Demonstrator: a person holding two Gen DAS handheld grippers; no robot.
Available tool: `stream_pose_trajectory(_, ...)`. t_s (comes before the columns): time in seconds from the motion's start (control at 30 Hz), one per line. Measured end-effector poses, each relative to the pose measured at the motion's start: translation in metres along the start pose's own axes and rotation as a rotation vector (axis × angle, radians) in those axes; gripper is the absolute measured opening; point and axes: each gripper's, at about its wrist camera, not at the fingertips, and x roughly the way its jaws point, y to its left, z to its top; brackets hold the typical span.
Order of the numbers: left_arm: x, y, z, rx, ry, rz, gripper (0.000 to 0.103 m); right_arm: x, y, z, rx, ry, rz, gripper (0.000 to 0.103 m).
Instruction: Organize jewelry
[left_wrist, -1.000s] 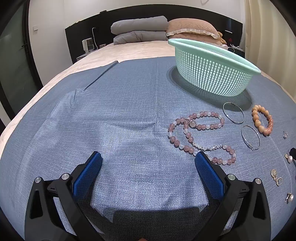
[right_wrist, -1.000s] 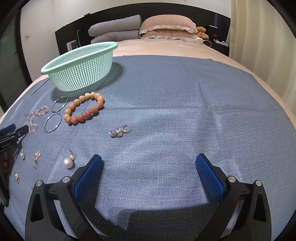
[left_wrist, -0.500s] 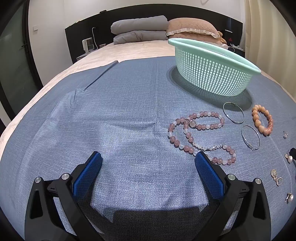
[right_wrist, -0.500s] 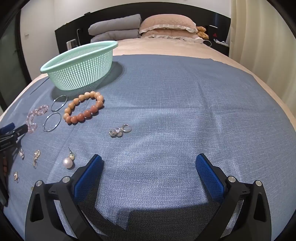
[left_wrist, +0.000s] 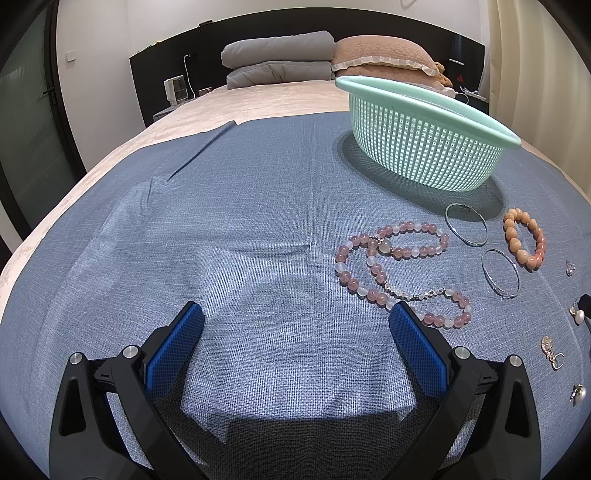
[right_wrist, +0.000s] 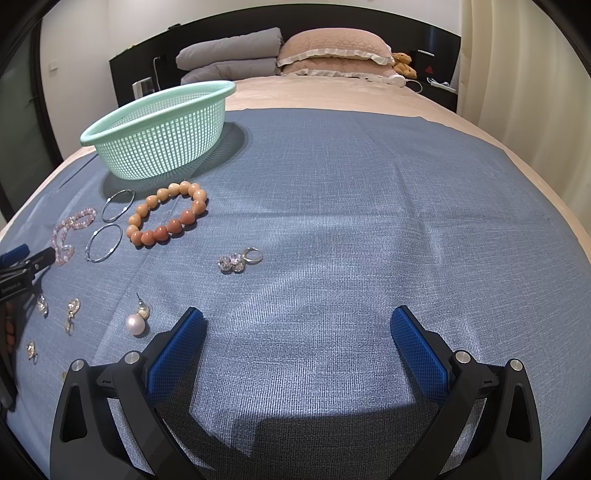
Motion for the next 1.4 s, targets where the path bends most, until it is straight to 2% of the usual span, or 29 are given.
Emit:
stream_pose_trajectory(1.17,0.002,0.003,-0.002,0.002,0.002,0.002,0.099,0.003,-0.001,0.007,-0.004,0.03,-0.003,0.097)
stream_pose_trajectory(1.4,0.001,0.006,0.006,-0.002,0.01,-0.04,0.099,0.002,0.005,0.021,0.0,0.045,0.012,0.096)
